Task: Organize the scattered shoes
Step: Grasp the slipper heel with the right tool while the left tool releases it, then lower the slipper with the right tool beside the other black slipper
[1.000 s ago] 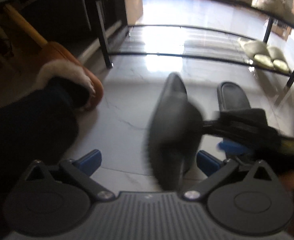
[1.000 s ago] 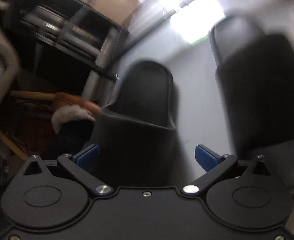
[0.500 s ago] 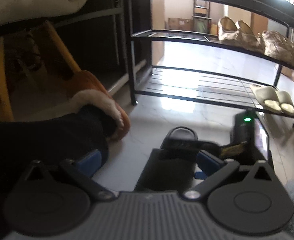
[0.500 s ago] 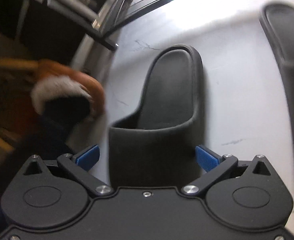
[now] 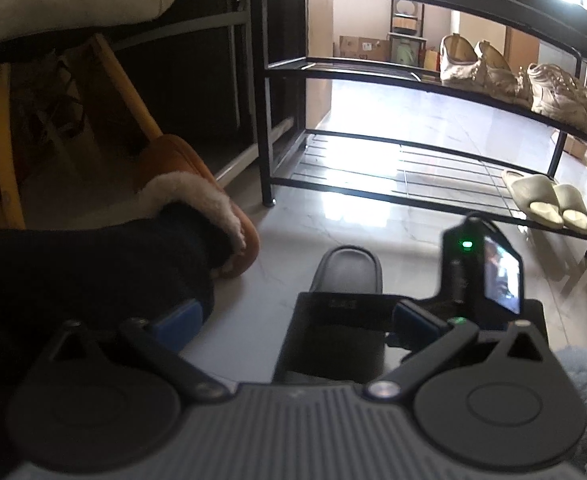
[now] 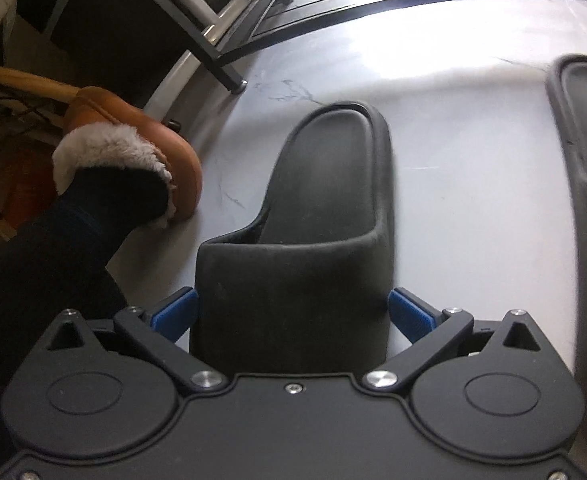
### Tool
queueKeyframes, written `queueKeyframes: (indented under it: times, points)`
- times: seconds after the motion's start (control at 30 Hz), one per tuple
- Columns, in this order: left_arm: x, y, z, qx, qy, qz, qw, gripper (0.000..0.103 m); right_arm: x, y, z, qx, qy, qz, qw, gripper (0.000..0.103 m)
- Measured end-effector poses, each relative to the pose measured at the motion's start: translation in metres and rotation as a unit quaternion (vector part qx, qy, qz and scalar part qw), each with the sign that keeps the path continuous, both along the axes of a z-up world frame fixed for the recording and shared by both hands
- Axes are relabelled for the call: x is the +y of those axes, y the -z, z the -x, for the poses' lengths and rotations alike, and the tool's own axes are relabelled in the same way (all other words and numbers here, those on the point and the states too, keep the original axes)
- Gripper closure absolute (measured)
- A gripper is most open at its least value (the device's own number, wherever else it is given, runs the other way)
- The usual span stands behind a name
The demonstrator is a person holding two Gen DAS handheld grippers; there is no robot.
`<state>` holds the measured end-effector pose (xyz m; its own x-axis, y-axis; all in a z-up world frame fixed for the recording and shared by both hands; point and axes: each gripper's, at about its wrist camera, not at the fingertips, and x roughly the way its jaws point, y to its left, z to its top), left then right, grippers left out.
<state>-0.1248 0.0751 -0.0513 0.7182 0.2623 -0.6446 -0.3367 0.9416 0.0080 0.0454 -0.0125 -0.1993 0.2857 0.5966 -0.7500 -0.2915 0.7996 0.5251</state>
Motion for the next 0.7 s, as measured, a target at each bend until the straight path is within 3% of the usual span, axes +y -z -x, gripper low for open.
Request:
queueKeyframes:
  times: [0.33, 0.5, 0.63, 0.7]
  points:
    - [0.0, 0.005, -0.001, 0.014, 0.001, -0.001, 0.9999, 0.001, -0.032, -0.009, -0.007, 0.002, -0.007, 0.036, 0.999, 0.001]
    - [0.002, 0.013, -0.006, 0.038, 0.0, 0.024, 0.999, 0.001, -0.041, -0.017, -0.007, 0.002, -0.009, 0.064, 0.998, 0.0]
    - [0.006, 0.015, -0.006, 0.041, -0.009, 0.035, 0.9985, 0.001, -0.034, -0.029, -0.001, -0.028, -0.026, 0.035, 0.999, 0.0]
    - [0.006, 0.016, -0.006, 0.041, -0.009, 0.033, 0.9986, 0.001, -0.025, -0.029, 0.001, -0.04, -0.028, 0.05, 0.998, 0.0]
